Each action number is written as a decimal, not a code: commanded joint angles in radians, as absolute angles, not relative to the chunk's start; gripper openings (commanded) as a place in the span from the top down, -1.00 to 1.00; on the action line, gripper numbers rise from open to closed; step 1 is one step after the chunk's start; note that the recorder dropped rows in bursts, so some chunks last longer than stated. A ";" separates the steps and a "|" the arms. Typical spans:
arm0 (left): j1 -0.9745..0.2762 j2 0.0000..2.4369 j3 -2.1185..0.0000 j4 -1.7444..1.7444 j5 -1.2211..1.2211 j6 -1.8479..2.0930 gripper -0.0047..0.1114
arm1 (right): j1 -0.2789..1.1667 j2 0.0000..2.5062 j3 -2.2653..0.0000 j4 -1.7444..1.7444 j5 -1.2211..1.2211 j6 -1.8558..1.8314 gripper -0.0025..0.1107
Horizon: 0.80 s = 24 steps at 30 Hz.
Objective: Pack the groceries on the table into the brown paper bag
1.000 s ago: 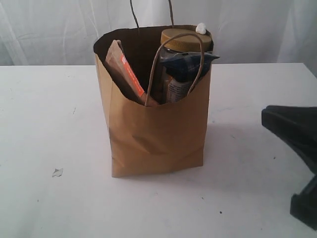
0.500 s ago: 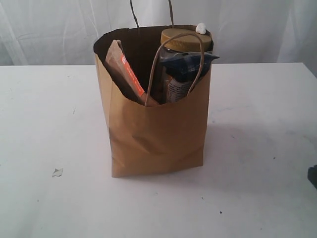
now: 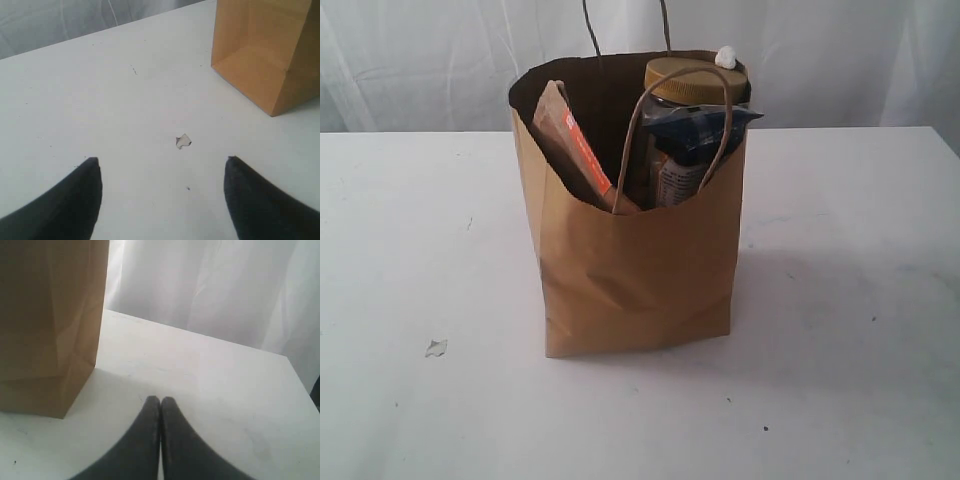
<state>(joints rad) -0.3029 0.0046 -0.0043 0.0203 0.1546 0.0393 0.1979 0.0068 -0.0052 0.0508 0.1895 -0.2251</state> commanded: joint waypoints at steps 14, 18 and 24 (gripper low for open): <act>-0.305 0.000 0.000 0.010 0.151 0.034 -0.30 | 0.190 0.000 0.000 0.048 0.177 -0.227 0.96; -0.305 0.000 0.000 0.010 0.151 0.034 -0.30 | 0.190 0.000 0.000 0.048 0.177 -0.227 0.96; -0.305 0.000 0.000 0.010 0.151 0.034 -0.30 | 0.190 0.000 0.000 0.048 0.177 -0.077 0.96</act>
<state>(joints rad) -0.3029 0.0046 -0.0043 0.0203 0.1546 0.0393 0.1979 0.0068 -0.0052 0.0484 0.1878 -0.1365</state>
